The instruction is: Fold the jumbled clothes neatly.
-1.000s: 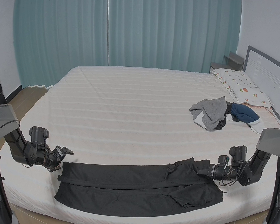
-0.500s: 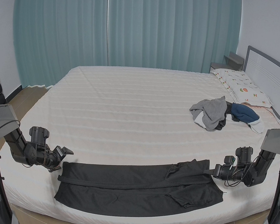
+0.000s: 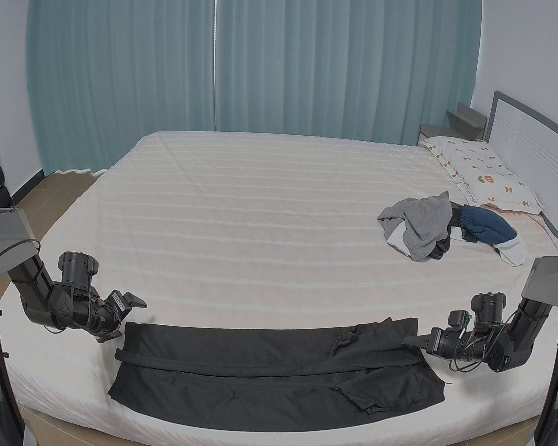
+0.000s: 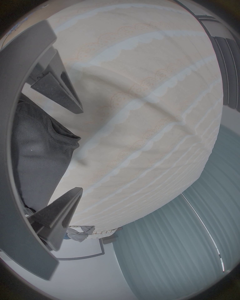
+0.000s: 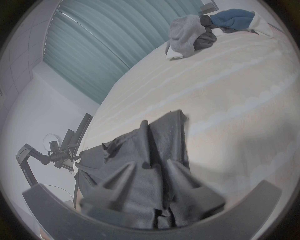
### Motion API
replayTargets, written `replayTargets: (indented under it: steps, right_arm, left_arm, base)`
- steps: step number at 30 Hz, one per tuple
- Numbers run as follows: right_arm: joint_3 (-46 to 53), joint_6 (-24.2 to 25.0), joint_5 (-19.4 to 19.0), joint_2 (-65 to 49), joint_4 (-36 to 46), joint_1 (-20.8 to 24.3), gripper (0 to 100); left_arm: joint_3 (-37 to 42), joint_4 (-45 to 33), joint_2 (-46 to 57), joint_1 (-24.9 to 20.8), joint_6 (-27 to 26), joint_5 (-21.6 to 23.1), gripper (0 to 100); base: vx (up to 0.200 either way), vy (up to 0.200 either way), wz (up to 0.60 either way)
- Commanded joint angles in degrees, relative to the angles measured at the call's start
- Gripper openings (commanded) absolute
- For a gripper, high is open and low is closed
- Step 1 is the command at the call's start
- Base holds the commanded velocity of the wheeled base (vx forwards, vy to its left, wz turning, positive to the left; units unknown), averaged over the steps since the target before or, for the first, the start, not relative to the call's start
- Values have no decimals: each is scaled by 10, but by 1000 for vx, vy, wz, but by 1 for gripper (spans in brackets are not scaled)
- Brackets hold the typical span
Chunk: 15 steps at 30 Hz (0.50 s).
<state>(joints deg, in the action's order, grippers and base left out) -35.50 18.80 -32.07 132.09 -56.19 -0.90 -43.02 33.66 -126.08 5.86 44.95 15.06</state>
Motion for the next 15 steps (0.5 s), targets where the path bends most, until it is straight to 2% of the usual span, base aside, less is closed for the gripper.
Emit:
replayTargets:
  steps: [1, 5, 8, 9, 11, 15]
  right_arm:
    - [-17, 34, 3, -41, 0, 29, 100]
    - [-46, 94, 37, -60, 15, 99, 100]
    - [-67, 102, 82, -51, 32, 147, 100]
    - [-67, 102, 82, -51, 32, 147, 100]
    - [-84, 105, 97, -40, 44, 175, 100]
    - [-95, 106, 97, -39, 69, 193, 100]
  left_arm:
    - [0, 0, 0, 0, 1, 1, 100]
    - [0, 0, 0, 0, 1, 1, 100]
    - [2, 1, 1, 0, 1, 1, 100]
    - [2, 1, 1, 0, 1, 1, 100]
    - [4, 1, 1, 0, 1, 1, 100]
    - [4, 1, 1, 0, 1, 1, 100]
  base:
    - [0, 0, 0]
    - [0, 0, 0]
    - [0, 0, 0]
    - [0, 0, 0]
    - [0, 0, 0]
    - [0, 0, 0]
